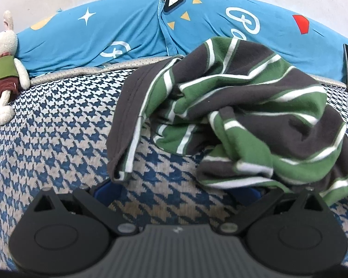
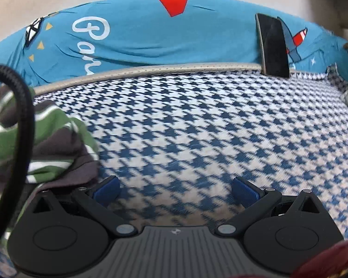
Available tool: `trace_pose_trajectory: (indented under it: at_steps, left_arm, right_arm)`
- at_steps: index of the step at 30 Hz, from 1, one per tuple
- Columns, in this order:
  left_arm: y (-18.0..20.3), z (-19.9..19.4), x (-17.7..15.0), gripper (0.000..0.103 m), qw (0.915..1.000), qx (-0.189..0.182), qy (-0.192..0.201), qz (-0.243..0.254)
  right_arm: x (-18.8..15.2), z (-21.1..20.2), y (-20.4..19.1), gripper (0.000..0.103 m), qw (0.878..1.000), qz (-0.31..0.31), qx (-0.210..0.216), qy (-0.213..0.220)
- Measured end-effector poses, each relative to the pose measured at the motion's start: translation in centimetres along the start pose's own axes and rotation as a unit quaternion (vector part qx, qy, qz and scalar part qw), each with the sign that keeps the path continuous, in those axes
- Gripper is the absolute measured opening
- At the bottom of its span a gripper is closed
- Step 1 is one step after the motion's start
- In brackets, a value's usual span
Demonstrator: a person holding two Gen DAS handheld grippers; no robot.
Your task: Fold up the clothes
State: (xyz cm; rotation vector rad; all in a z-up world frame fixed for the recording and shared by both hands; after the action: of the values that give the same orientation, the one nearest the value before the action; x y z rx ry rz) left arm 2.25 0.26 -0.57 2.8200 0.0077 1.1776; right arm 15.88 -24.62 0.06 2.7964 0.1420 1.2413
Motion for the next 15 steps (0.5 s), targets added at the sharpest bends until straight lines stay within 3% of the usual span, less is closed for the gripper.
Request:
trace_pose_trajectory:
  at_steps: [8,15]
  left_arm:
    - [0.0,1.2,1.0,0.103,0.9999,0.007,0.001,-0.008]
    - [-0.5,1.8,2.2,0.103,0.9997,0.007,0.003,-0.024]
  right_arm:
    - [1.7,-0.5,-2.9,0.103,0.999,0.002,0.047,0.007]
    - [3.7,1.1,-5.0,0.103,0.998,0.048,0.041,0.019]
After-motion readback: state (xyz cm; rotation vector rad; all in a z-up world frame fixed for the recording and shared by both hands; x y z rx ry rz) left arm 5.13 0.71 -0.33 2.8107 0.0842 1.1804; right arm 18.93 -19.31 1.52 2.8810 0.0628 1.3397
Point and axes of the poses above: each gripper's, at about its wrist camera, not at the fingertips, and z roughly the way its jaws point, y to its right, x to its top, the point moved 1 cm from there along z, roughly the way its jaws point, and after that the axes turned 8 degrees about -x, right-handed, at the moved point
